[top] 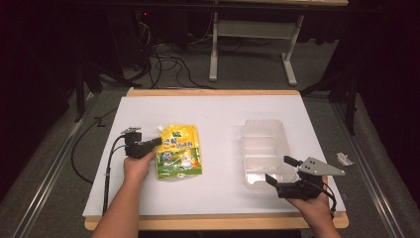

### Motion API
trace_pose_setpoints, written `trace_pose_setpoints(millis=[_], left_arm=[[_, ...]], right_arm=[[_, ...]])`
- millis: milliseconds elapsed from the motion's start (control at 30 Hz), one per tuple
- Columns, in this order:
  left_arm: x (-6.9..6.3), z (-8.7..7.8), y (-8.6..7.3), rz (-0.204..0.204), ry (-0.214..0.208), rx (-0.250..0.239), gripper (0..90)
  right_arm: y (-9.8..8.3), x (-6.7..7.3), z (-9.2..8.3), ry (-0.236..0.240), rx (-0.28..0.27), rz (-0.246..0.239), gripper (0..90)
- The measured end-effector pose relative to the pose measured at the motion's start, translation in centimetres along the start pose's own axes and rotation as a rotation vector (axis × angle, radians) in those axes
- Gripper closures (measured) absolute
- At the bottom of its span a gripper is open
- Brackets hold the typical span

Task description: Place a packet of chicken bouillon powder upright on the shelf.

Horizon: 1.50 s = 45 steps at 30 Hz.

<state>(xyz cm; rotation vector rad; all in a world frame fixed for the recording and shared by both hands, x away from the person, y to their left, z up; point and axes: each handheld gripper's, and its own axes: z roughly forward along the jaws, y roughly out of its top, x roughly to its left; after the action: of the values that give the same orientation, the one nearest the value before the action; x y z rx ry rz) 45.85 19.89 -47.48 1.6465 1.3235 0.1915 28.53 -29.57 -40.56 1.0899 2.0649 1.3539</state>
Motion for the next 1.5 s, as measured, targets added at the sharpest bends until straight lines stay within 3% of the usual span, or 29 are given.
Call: trace_pose_setpoints(millis=[33,200,267,333,433,667,733,1033,1500], left_arm=[[-0.6,-0.7,0.0,0.025,0.003,-0.031,90.0],[-1.8,-2.2,-0.1,0.077,0.018,-0.089,90.0],[-2.8,-3.3,-0.4,0.123,0.035,-0.137,90.0],[-2.9,-3.6,-0.6,0.129,0.038,-0.148,90.0],[-4.1,-5.1,-1.2,0.177,0.057,-0.199,90.0],[-5.5,-7.4,-2.4,0.220,0.046,-0.258,90.0],[-6.4,-8.5,-3.0,0.261,0.040,-0.283,90.0],[-8.0,-10.9,-4.7,0.343,0.029,-0.300,90.0],[-8.8,-12.5,-5.9,0.364,-0.004,-0.293,90.0]], right_arm=[[0.0,0.0,0.0,-0.002,-0.002,-0.005,7.4],[0.0,0.0,0.1,0.001,-0.003,-0.012,7.6],[0.0,0.1,0.0,-0.001,-0.005,-0.008,7.8],[0.1,0.1,-0.1,-0.004,-0.007,-0.011,7.9],[0.1,0.1,-0.1,-0.005,-0.009,-0.006,8.0],[0.0,0.2,-0.2,-0.009,-0.010,-0.011,8.2],[0.0,0.2,-0.2,-0.008,-0.009,-0.012,8.2],[0.1,0.4,-0.2,-0.013,-0.011,-0.017,8.5],[0.0,0.2,-0.5,-0.009,-0.024,-0.012,9.4]])
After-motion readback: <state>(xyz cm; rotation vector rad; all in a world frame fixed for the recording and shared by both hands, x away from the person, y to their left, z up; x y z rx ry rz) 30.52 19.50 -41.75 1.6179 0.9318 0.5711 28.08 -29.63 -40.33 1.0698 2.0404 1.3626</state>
